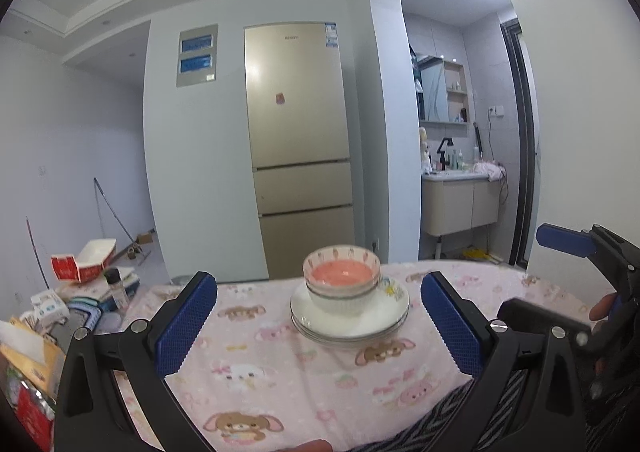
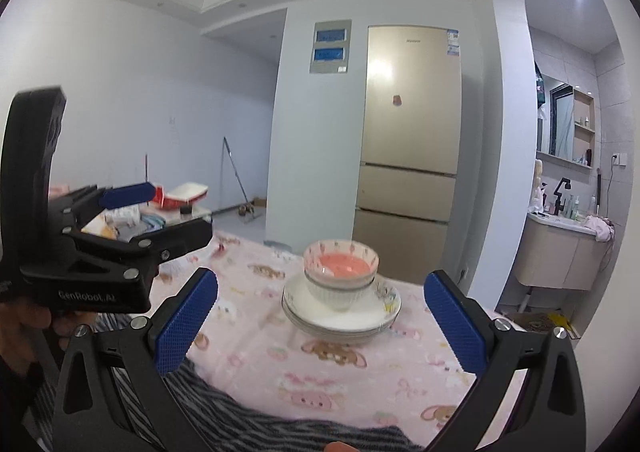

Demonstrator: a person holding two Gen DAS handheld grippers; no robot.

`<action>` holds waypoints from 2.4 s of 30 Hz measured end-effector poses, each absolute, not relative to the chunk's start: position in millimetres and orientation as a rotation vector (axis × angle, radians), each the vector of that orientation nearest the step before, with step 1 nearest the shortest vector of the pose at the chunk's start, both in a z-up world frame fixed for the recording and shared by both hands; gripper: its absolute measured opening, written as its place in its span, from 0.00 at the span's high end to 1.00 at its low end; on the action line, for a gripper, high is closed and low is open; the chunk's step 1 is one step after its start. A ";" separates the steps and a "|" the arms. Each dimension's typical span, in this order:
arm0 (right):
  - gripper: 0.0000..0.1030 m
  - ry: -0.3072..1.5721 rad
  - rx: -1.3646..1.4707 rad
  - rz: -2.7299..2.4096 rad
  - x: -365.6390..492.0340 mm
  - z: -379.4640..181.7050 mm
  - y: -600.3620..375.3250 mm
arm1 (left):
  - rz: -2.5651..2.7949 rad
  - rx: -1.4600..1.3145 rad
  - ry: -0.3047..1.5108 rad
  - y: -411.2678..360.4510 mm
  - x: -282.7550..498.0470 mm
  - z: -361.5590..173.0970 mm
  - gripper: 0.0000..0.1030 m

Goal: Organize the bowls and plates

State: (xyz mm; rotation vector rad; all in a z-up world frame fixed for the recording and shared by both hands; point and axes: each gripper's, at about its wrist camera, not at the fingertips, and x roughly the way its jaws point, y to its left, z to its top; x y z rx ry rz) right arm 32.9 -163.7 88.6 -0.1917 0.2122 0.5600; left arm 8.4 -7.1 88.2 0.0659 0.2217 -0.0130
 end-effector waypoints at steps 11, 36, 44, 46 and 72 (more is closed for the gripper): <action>0.00 0.256 -0.245 0.534 43.4 39.7 -154.4 | -0.001 0.113 0.320 -5.9 31.1 28.7 0.00; 0.00 0.345 -0.178 0.491 61.7 23.3 -165.9 | 0.058 0.082 0.373 7.2 43.7 -4.2 0.00; 0.00 0.342 -0.178 0.487 61.3 22.9 -166.1 | 0.058 0.082 0.373 7.0 43.6 -4.2 0.00; 0.00 0.340 -0.178 0.486 61.0 23.6 -166.7 | 0.058 0.083 0.373 7.2 43.8 -4.1 0.00; 0.00 0.335 -0.183 0.485 60.0 25.9 -166.8 | 0.058 0.084 0.374 7.0 43.6 -4.0 0.00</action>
